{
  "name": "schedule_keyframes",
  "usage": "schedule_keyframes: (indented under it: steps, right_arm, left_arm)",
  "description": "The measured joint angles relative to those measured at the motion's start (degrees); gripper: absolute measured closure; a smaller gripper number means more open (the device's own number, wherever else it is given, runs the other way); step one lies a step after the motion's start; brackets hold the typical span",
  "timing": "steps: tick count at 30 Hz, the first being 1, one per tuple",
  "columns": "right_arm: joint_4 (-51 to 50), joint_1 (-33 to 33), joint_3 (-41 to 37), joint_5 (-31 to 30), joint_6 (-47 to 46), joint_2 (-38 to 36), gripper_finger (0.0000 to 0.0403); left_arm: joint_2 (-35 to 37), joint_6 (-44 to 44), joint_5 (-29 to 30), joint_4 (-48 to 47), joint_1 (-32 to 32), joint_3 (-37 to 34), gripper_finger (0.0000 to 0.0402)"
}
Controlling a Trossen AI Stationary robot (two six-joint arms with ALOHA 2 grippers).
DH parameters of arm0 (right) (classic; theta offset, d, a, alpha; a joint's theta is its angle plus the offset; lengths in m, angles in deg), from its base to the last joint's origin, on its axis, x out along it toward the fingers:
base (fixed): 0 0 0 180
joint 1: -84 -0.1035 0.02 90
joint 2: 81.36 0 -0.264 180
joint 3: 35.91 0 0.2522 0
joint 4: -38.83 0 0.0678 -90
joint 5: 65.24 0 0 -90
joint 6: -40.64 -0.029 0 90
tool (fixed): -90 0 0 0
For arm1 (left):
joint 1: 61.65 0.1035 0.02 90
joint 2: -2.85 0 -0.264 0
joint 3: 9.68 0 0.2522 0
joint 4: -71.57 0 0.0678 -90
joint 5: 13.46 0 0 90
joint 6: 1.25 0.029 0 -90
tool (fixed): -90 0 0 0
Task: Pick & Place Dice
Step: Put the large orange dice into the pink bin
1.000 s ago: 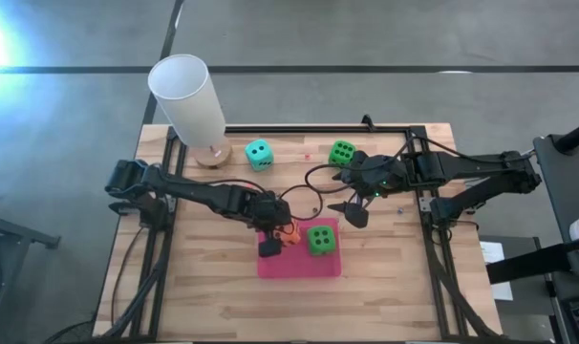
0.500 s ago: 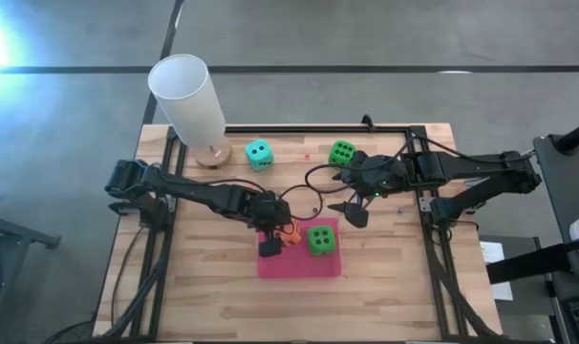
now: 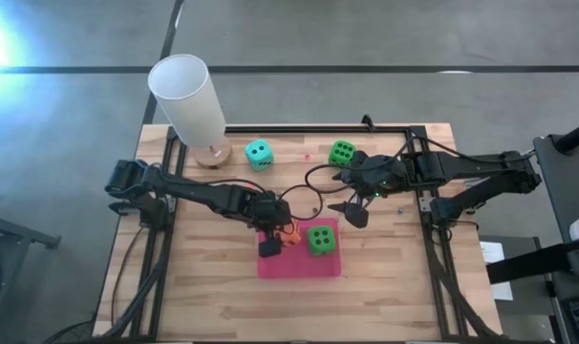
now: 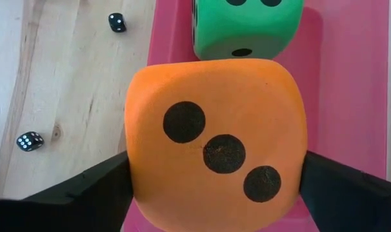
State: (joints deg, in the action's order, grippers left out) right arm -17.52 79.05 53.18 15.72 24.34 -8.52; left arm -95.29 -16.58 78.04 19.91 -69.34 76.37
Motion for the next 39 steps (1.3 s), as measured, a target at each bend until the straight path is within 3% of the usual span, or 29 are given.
schedule_keyframes:
  steps: [31,35,39]
  right_arm:
    - [0.0,0.0,0.0,0.0,0.0,0.0,0.0003]
    - [0.0,0.0,0.0,0.0,0.0,0.0,0.0003]
    - [0.0,0.0,0.0,0.0,0.0,0.0,0.0003]
  left_arm:
    - [0.0,0.2,0.3,0.4,0.3,0.0,0.0068]
    - [0.0,0.2,0.4,0.4,0.3,0.0,0.0057]
    - [0.0,0.1,0.5,0.6,0.3,-0.4,0.0021]
